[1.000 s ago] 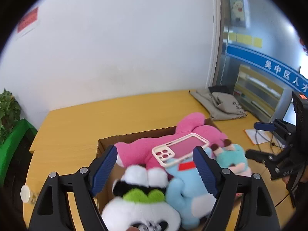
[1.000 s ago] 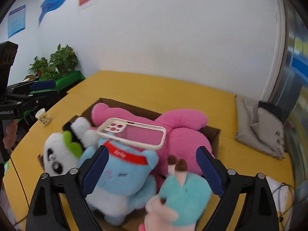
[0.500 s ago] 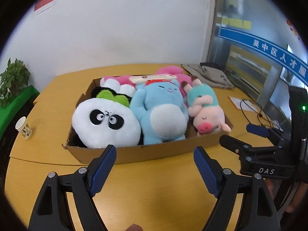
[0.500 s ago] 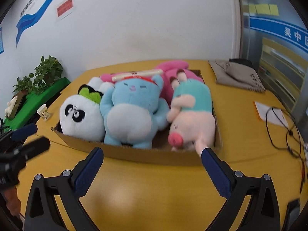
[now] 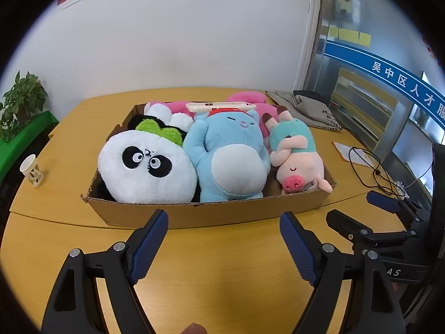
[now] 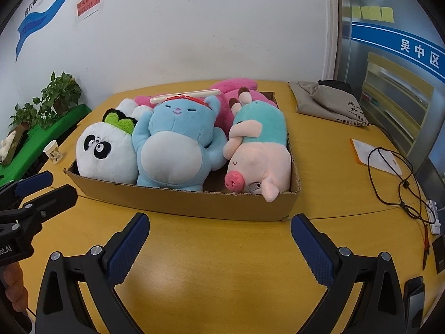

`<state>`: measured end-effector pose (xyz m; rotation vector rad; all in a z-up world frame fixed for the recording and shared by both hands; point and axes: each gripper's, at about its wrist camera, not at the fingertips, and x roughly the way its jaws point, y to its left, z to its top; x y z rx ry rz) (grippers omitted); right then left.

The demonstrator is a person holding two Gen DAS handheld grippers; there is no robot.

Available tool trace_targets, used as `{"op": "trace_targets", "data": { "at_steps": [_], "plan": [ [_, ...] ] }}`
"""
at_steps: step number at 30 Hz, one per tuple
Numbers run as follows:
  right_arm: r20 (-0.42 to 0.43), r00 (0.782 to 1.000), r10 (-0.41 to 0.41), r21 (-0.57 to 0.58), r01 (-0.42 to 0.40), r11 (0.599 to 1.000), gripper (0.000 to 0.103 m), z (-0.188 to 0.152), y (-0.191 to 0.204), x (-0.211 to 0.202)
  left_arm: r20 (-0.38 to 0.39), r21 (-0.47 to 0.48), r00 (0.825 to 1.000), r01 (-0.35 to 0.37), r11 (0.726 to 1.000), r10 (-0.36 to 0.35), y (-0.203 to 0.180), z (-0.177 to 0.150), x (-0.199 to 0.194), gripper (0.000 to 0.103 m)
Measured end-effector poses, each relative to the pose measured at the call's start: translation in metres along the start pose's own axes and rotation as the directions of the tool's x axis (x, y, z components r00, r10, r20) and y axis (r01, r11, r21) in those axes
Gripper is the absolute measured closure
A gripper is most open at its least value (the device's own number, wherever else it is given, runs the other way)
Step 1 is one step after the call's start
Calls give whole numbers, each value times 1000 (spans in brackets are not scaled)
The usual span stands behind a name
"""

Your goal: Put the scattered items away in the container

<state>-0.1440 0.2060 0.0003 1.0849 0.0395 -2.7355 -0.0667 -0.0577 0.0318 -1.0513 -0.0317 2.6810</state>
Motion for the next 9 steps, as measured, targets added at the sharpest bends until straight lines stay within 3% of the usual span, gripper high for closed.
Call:
{"op": "trace_targets", "data": {
  "at_steps": [5,9],
  "plan": [
    [3,1000,0,-6,0,1000,0,-2,1,-3,5,-1,1000,12,1000,-12,-5,-4,-5,21],
    [4,1000,2,-8,-2,1000,0,-3,0,-3,16,40,999,-48,998,48,-14,-7,-9,21]
  ]
}}
